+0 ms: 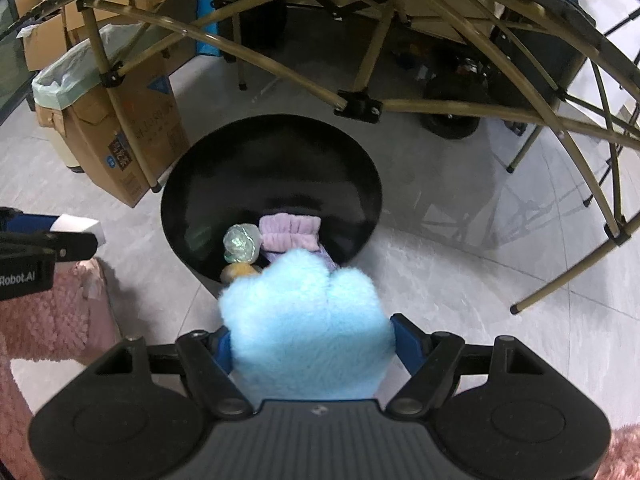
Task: Collect trash
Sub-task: 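Carry the plush and foam wedge down off the table over the black bin, then lower the right tool into the bin and open it to drop the plush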
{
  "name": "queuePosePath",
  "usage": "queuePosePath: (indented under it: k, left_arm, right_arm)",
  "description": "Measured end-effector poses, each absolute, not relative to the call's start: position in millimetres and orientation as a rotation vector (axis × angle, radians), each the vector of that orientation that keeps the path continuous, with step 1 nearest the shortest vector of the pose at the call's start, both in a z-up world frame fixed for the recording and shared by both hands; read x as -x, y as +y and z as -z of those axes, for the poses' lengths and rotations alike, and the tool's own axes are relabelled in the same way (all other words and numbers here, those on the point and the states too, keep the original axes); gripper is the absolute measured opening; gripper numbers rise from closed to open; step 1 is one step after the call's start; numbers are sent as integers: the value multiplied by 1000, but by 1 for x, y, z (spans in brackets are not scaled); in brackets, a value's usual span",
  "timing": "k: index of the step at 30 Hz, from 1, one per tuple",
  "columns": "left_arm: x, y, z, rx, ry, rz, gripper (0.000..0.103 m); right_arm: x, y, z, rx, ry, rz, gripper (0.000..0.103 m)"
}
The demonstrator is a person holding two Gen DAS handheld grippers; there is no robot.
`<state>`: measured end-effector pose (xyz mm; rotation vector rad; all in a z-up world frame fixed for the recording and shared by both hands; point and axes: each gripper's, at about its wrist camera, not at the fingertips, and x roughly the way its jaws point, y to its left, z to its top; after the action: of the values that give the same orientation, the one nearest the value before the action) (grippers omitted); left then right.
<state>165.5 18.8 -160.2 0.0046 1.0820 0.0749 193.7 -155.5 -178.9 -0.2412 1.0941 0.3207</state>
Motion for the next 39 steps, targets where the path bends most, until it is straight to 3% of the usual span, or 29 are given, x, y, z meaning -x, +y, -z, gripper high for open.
queuePosePath:
  k: [14, 39]
  left_arm:
    - [-181, 44, 165, 14, 1100, -149, 31]
    - [-224, 80, 195, 51, 1197, -267, 31]
  right_arm:
    - [-236, -114, 178, 279, 1030, -366, 75]
    - [-304, -54, 221, 274, 1133, -427, 76]
